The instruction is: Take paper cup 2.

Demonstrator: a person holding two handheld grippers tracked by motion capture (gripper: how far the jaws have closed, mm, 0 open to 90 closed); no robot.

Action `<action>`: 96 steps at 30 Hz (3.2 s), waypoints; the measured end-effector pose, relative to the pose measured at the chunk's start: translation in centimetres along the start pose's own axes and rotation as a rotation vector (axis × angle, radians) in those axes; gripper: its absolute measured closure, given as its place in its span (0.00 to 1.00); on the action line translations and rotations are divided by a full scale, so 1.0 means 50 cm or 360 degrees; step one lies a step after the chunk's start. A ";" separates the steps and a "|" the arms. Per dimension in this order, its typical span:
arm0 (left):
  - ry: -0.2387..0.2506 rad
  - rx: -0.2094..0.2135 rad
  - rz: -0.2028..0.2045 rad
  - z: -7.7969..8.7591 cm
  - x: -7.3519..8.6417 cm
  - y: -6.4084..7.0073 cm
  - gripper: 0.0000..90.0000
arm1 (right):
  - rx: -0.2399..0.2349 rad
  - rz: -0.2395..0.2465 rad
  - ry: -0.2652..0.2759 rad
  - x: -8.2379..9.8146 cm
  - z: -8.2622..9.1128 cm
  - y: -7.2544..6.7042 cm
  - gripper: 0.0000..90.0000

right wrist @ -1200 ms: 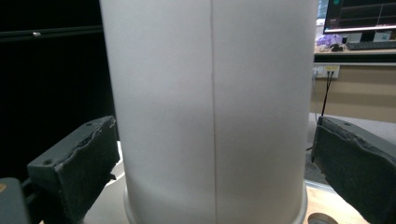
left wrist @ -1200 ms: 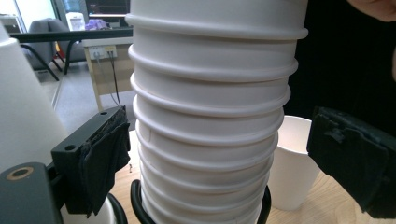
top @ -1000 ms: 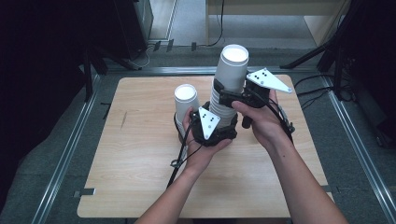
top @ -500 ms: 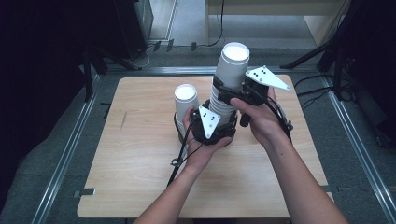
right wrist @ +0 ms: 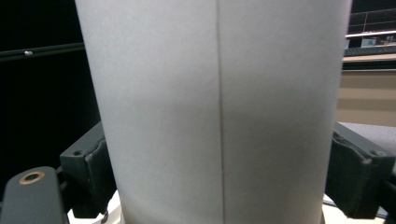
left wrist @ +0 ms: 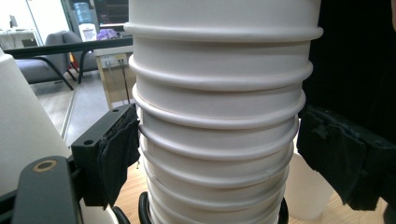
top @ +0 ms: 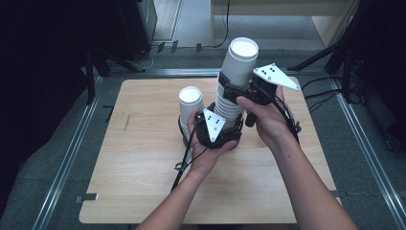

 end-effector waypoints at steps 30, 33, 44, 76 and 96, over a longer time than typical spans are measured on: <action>-0.0014 0.0004 0.0005 0.001 0.001 -0.001 0.16 | 0.0062 0.0086 0.0239 -0.088 0.010 -0.008 0.13; -0.0018 0.0004 0.0006 0.002 0.001 -0.001 0.16 | 0.0067 0.0108 0.0267 -0.100 0.017 -0.007 0.13; -0.0021 0.0008 0.0006 0.002 0.002 -0.001 0.16 | 0.0038 0.0136 0.0332 -0.138 0.046 -0.014 0.13; -0.0028 0.0011 0.0010 0.003 0.002 -0.002 0.16 | 0.0073 0.0174 0.0368 -0.152 0.156 0.027 0.13; -0.0112 0.0199 0.0002 0.049 0.013 0.014 0.04 | 0.0175 0.0269 0.0289 -0.063 0.209 0.070 0.13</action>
Point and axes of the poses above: each handheld gripper's, and its own axes: z roughly backward along the jaws, x roughly out of its underside, y roughly to its right, the point moved 8 cm from there along -z, roughly forward along the jaws, and after that the axes turned 10 degrees about y, right-handed, at the moved point
